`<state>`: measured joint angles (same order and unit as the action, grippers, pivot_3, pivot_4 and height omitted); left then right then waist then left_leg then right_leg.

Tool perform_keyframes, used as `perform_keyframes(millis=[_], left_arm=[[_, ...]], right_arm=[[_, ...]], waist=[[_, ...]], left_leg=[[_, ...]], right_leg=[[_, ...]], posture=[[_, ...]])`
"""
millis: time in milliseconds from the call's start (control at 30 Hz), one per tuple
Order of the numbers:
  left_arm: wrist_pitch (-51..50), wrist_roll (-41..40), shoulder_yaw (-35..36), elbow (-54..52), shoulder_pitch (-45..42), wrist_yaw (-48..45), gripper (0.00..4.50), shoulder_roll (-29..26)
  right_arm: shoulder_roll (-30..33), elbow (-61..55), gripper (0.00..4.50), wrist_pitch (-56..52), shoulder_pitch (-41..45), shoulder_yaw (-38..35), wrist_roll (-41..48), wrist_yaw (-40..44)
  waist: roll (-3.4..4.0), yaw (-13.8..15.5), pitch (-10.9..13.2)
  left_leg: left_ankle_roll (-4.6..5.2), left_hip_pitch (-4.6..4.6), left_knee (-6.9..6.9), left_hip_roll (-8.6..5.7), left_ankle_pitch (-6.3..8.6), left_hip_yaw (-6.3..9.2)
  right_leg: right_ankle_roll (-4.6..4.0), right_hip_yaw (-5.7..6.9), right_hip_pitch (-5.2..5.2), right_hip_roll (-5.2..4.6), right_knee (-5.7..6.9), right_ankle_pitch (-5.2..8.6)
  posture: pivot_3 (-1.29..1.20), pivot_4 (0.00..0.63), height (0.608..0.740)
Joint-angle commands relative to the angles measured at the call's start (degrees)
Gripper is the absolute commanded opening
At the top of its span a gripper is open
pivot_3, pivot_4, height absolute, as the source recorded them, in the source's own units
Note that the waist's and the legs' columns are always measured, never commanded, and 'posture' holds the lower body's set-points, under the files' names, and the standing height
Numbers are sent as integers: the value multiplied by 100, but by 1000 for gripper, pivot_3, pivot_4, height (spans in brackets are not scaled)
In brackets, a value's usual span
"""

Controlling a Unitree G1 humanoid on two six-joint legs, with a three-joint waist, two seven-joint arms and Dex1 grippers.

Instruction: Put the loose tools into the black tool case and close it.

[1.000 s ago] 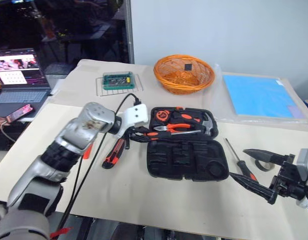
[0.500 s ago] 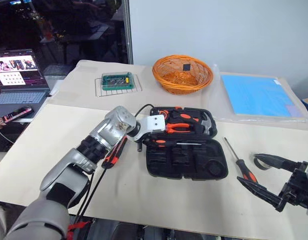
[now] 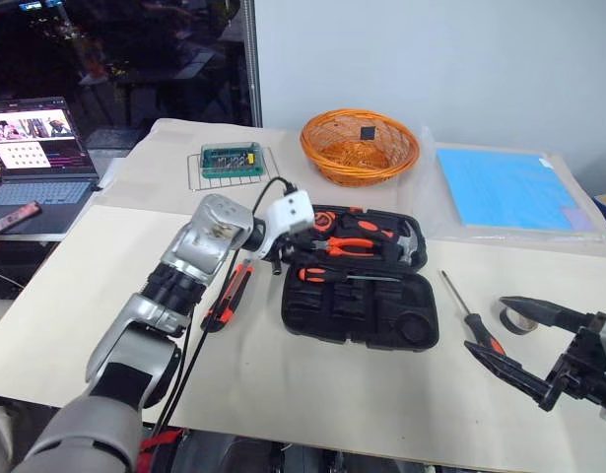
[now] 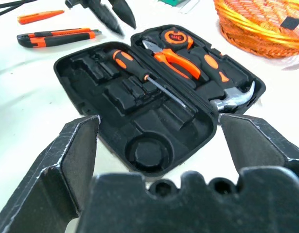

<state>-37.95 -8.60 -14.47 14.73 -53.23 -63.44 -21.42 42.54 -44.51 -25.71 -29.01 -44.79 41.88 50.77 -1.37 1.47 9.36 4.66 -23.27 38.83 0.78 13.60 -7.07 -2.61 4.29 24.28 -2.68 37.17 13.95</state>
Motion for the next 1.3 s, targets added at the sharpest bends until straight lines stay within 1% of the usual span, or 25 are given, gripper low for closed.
perform_keyframes(millis=[33,100,200,300,367,467,533,567,633,667,700,767,800,833,900,933,1000,1033,1067,1100,1133,1200,1233,1300], left_arm=[[-259,-194,528,-294,335,1246,55,719],[-177,-121,633,-347,567,1806,22,1090],[-88,70,424,-321,885,2144,22,1307],[56,632,-364,52,1147,2155,22,1110],[132,808,-608,197,1206,2161,22,1041],[1114,1496,-1323,547,1334,2096,22,670],[1651,1721,-1502,675,1387,2159,22,553],[1878,1730,-1475,736,1407,2201,22,553],[2292,1569,-1194,790,1415,2307,22,637],[2498,1293,-904,667,1431,2277,22,721],[2536,971,-621,460,1460,2178,22,803],[2263,327,-122,-94,1521,1883,22,837],[2144,-72,93,-409,1572,1641,22,841],[1868,-402,232,-744,1605,1352,22,714],[1085,-996,369,-1320,1661,902,22,468],[750,-1230,442,-1630,1681,792,265,325],[255,-1648,594,-2210,1750,562,817,-25],[59,-1793,624,-2478,1802,458,1204,-229],[-87,-1908,643,-2698,1856,379,1468,-398],[-258,-2044,662,-2944,1909,322,1858,-559],[-410,-2197,701,-3183,1973,261,2448,-736],[-617,-2458,779,-3511,2054,203,2980,-959],[-722,-2571,819,-3614,2068,248,3391,-994],[-888,-2767,844,-3774,2088,277,4182,-1071]], right_arm=[[2,-209,4500,-55,148,122,116,-281],[-21,-274,4500,-137,237,212,138,-503],[-40,-363,4500,-301,305,302,130,-833],[29,-343,4500,-631,442,451,19,-1272],[62,-341,4500,-759,484,502,-15,-1427],[191,-265,4500,-1120,579,607,-128,-1751],[238,-214,4500,-1287,649,671,-204,-1919],[210,-187,4500,-1298,735,715,-329,-2082],[203,-183,4500,-1307,853,841,-648,-2357],[240,-185,4500,-1473,872,932,-756,-2504],[239,-180,4500,-1566,882,988,-816,-2580],[202,-206,4500,-1783,996,1093,-849,-2770],[323,-252,4500,-1939,1041,1224,-1081,-2941],[533,-237,4500,-2338,1160,1378,-1036,-2999],[693,-101,4500,-2781,1391,1474,-733,-2858],[703,56,4500,-3017,1589,1487,-476,-2779],[854,371,4500,-3371,1967,1735,-456,-2777],[955,542,4500,-3594,2100,1855,-441,-2737],[1054,686,4500,-3770,2187,1973,-463,-2708],[1180,863,4500,-3917,2248,2094,-492,-2649],[1324,1037,4500,-4049,2324,2286,-542,-2584],[1512,1278,4008,-4262,2445,2559,-593,-2509],[1613,1382,3832,-4265,2451,2687,-691,-2486],[1749,1621,3808,-4235,2466,2868,-905,-2493]], waist=[[0,35,0],[0,63,0],[-1,74,1],[2,60,-1],[6,70,-11],[25,68,-34],[30,57,-92],[25,58,-133],[27,55,-157],[33,53,-161],[37,53,-163],[36,46,-160],[35,31,-156],[35,11,-154],[36,-27,-151],[35,-38,-151],[32,-73,-149],[33,-76,-149],[32,-78,-148],[32,-78,-148],[32,-66,-148],[30,-52,-147],[30,-37,-147],[30,-12,-147]], left_leg=[[0,0,5,0,0,0],[8,-1,10,-1,5,-2],[22,-3,13,-2,13,-3],[18,2,10,-2,11,-4],[17,10,8,-2,11,-5],[20,21,8,-1,14,-5],[21,33,6,-1,16,-9],[22,39,2,-1,18,-12],[16,47,-3,-1,22,-11],[-17,51,-3,-1,39,-11],[-20,49,-2,0,39,-11],[-22,42,-1,0,37,-11],[-21,32,-1,0,35,-11],[-9,20,1,0,26,-12],[14,1,5,0,10,-14],[13,0,4,0,10,-16],[-8,6,3,0,-3,-16],[-8,4,3,-1,-2,-17],[-6,6,3,-2,-1,-19],[-6,5,2,-2,-1,-20],[-4,5,2,-2,0,-22],[10,5,2,-2,9,-22],[23,4,2,-2,17,-22],[26,4,3,-2,18,-22]], right_leg=[[3,1,-2,0,0,-1],[11,-2,-5,0,-2,-5],[15,-4,-4,-1,-2,-8],[13,-4,-4,0,1,-8],[12,-6,-10,0,2,-9],[11,-9,-21,-1,2,-9],[11,-20,-27,-1,1,-9],[11,-23,-31,-1,0,-9],[10,-25,-34,-1,0,-8],[10,-26,-34,-1,0,-9],[8,-28,-29,-1,0,-12],[7,-27,-20,-1,2,-13],[7,-27,-11,-1,4,-14],[8,-25,0,-1,5,-14],[6,-22,15,-1,6,-14],[6,-22,12,-1,2,-14],[4,-20,2,0,-3,-11],[6,-21,2,-1,-6,-10],[8,-21,-1,-1,-6,-9],[8,-21,0,-1,-7,-8],[9,-22,0,-1,-7,-8],[11,-21,0,-1,-8,-6],[11,-21,0,-1,-8,-6],[13,-21,-1,-1,-9,-6]], posture=[[0,150,740],[0,150,740],[0,150,740],[0,150,740],[0,150,740],[0,150,740],[0,150,740],[0,150,740],[0,150,740],[0,150,740],[0,150,740],[0,150,740],[0,150,740],[0,150,740],[0,150,740],[0,150,740],[0,150,740],[0,150,740],[0,150,740],[0,150,740],[0,150,740],[0,150,740],[0,150,740],[0,150,740]])
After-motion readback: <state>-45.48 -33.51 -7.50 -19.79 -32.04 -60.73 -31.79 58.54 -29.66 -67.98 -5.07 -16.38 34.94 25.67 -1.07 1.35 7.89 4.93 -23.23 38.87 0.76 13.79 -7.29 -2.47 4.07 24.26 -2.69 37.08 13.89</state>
